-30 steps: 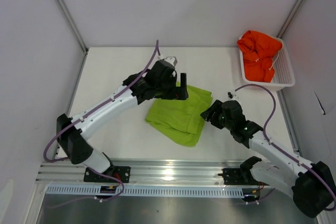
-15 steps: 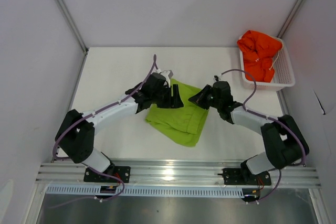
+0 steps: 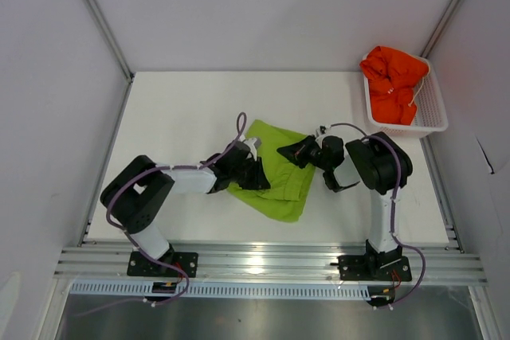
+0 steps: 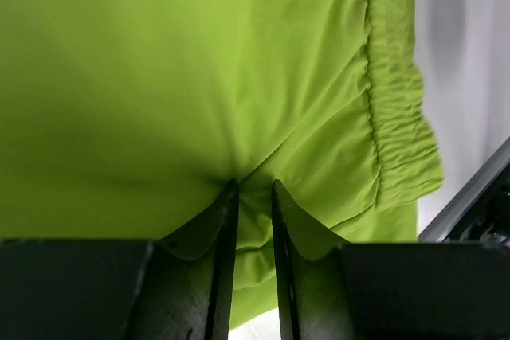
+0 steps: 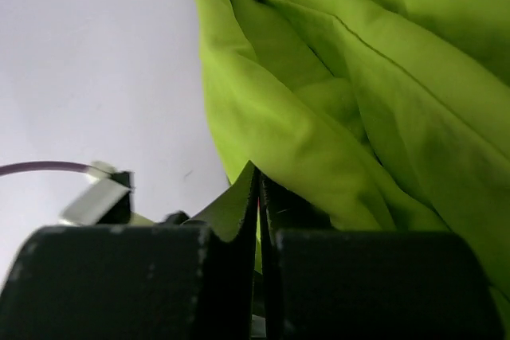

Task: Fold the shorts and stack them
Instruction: Fold the shorts

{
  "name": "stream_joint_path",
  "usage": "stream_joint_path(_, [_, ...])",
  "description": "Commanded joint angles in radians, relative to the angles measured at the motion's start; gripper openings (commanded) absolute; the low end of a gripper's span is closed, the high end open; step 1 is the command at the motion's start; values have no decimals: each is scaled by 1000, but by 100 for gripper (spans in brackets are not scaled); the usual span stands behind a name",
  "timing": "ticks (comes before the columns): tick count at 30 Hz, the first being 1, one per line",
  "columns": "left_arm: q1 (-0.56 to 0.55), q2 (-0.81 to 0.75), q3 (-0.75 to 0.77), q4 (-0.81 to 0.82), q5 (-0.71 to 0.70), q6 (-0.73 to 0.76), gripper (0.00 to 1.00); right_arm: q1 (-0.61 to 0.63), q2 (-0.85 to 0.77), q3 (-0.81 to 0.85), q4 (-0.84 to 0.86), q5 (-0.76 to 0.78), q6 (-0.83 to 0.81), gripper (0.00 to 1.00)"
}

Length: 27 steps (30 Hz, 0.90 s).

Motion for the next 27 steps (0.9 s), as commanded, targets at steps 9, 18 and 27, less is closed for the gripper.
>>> stream_joint_path(9, [-146,-88,-147,109,-130,-60,32,4,-49,75,-184,0,-162,0])
stream_joint_path(18, [-182,-283,-21,-132,-215,-53,86,44,-195,408,-792,32,-469,5])
stream_joint_path(27, [-1,-539,42,-410,-308,-61,97,93,-587,349,-1311,453,-393,82])
